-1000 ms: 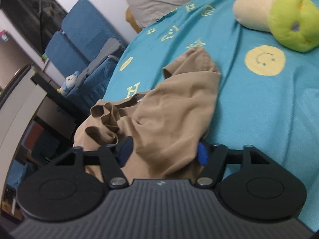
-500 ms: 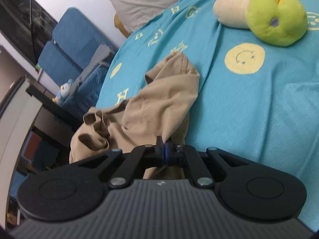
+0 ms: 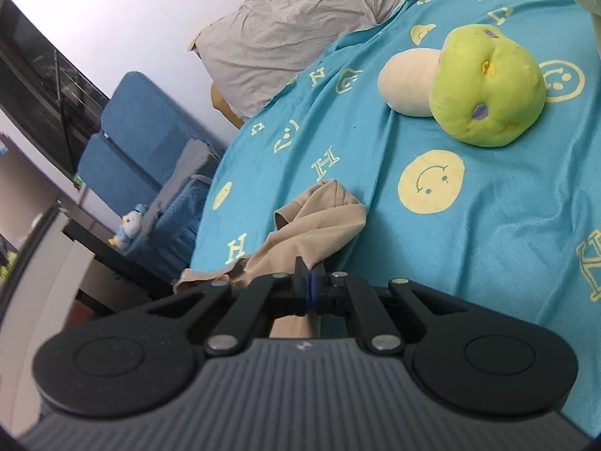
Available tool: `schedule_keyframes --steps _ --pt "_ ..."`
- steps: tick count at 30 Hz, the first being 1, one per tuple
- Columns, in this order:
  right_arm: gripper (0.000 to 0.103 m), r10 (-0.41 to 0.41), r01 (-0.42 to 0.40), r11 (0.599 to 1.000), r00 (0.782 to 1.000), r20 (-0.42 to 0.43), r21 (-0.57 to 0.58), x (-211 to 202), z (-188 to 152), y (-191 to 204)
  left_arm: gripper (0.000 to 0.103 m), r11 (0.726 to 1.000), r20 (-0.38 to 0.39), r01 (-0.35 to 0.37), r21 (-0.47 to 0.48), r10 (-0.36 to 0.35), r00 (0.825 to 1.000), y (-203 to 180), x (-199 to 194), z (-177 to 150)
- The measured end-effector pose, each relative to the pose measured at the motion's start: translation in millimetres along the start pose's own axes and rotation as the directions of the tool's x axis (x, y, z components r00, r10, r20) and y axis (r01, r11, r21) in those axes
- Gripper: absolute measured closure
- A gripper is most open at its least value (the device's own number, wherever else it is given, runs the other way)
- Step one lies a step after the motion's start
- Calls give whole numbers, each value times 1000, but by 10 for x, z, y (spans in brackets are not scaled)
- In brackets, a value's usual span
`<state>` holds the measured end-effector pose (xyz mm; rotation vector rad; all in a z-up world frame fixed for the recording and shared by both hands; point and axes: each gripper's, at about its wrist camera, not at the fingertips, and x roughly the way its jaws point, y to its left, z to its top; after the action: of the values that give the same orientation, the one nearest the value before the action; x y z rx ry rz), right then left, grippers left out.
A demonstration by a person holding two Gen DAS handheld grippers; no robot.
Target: Fold clothes
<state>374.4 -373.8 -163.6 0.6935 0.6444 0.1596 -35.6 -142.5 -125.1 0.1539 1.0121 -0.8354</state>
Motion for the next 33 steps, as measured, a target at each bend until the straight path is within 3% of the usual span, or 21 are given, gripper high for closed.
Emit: schedule_keyframes --steps 8,10,12,17,20,27,33 --pt "97 -109 107 991 994 -13 -82 86 -86 75 99 999 -4 -51 4 51 999 19 125 -62" --pt "96 -131 132 983 991 14 -127 32 -87 247 88 998 24 -59 -4 59 998 25 37 -27" --pt "96 -159 163 970 987 37 -178 -28 -100 402 66 997 60 -78 -16 79 995 39 -69 5" --pt "96 -194 204 950 979 62 -238 -343 -185 684 42 991 152 -128 -32 131 980 46 -365 52" --pt "96 -181 198 937 980 85 -286 -753 -282 848 26 981 254 -190 -32 191 948 86 -612 50" --pt "96 -117 151 935 985 123 -320 -1914 -797 1206 21 932 387 -333 -142 362 848 380 -1012 -1" --pt "96 -121 174 889 981 149 -424 -2531 -1573 1525 16 890 449 -412 -197 456 769 659 -1295 -119"
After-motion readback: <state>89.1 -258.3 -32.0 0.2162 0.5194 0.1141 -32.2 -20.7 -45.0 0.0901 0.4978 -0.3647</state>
